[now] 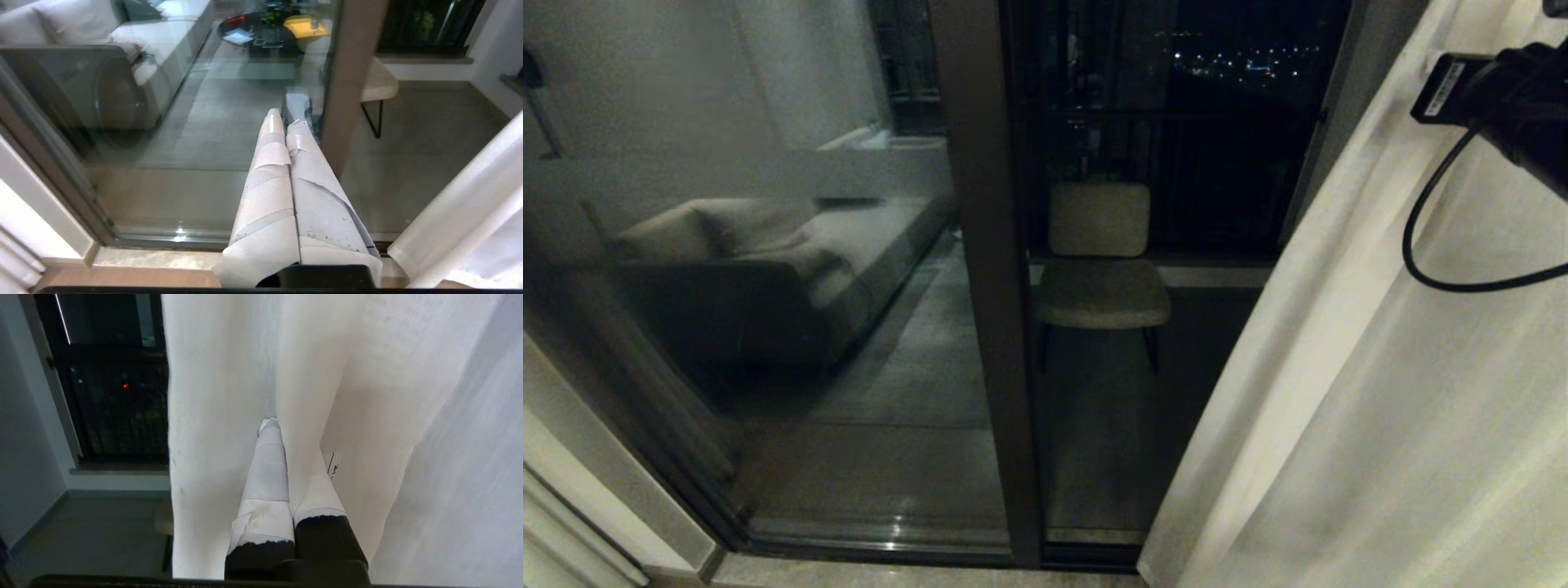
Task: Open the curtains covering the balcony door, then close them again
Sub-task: Close the inner curtains on both sides
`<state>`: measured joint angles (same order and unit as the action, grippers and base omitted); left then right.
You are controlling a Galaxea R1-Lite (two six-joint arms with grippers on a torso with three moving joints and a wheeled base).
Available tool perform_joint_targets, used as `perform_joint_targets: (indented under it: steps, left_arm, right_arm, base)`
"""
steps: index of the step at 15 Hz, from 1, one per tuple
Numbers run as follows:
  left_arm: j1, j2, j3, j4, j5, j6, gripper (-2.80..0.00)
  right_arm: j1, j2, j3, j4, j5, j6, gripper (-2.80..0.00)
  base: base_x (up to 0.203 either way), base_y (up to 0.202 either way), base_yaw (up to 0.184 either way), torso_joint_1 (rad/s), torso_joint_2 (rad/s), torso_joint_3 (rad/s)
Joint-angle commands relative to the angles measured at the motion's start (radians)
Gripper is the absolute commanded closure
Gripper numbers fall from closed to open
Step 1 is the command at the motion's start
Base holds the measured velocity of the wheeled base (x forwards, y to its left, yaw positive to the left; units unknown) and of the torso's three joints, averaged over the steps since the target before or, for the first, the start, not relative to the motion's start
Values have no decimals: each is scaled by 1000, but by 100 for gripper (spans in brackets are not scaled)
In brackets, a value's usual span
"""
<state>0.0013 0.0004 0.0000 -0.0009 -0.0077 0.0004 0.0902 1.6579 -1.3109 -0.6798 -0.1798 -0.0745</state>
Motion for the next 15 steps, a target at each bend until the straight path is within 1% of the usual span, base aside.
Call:
perform_joint_targets:
  steps: [1, 15]
  left_arm:
    - [0, 0, 0, -1, 0, 0, 0]
    - [0, 0, 0, -1, 0, 0, 0]
  right_arm:
    - [0, 11, -1, -6, -1, -1, 0]
    - [8, 16, 2, -7, -6, -1, 0]
  base:
    - [0, 198, -1, 2, -2, -2]
    - [0, 192, 1, 2, 3, 1]
